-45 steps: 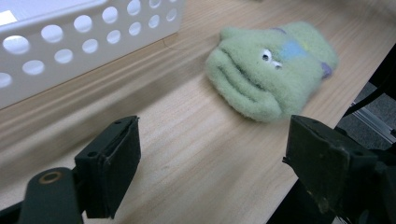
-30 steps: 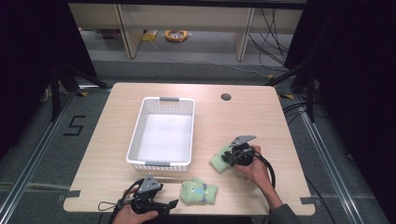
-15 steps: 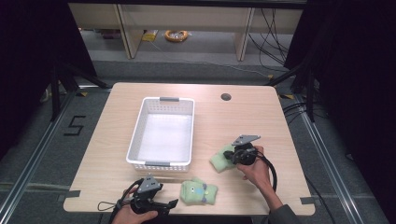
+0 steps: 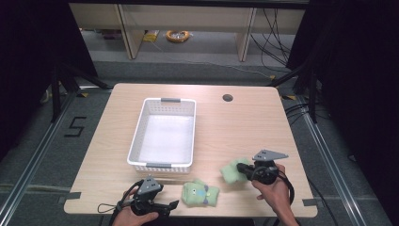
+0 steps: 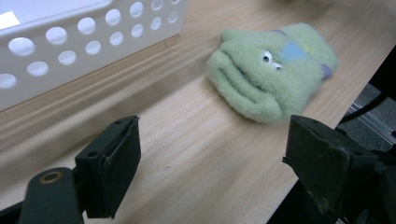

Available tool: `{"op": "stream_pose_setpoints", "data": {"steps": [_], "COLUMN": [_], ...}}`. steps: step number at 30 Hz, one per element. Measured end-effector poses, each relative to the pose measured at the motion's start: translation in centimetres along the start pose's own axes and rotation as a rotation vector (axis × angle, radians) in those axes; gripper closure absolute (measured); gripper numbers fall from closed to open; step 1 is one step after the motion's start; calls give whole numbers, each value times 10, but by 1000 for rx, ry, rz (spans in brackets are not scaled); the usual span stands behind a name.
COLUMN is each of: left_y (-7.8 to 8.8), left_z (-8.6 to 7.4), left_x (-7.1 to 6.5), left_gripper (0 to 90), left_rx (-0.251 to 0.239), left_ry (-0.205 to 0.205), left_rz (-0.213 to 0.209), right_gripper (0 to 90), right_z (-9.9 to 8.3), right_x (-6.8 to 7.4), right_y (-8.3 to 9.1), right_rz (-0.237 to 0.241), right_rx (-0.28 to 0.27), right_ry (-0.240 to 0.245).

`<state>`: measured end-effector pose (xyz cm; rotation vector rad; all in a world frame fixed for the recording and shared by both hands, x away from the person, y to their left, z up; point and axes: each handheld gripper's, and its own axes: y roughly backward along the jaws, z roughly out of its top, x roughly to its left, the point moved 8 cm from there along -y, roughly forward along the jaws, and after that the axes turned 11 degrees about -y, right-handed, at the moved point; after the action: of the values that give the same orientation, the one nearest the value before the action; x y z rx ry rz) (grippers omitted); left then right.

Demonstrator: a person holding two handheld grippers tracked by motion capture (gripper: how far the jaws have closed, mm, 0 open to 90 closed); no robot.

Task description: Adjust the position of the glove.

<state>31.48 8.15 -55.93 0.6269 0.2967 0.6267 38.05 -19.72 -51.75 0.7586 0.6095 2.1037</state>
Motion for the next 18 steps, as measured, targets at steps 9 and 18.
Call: {"op": "stream_pose_setpoints", "data": {"steps": [9, 18], "left_y": [2, 1], "left_z": [-1, -2], "left_x": [3, 4], "left_gripper": [177, 177], "left_rx": [15, 18], "left_ry": [-14, -15], "left_rz": [8, 15], "right_gripper": [872, 867], "right_z": [-26, -49], "right_x": [9, 18], "right_y": [13, 8], "right_rz": [-6, -24], "right_rx": [-19, 45], "right_ry": [-14, -3]}}
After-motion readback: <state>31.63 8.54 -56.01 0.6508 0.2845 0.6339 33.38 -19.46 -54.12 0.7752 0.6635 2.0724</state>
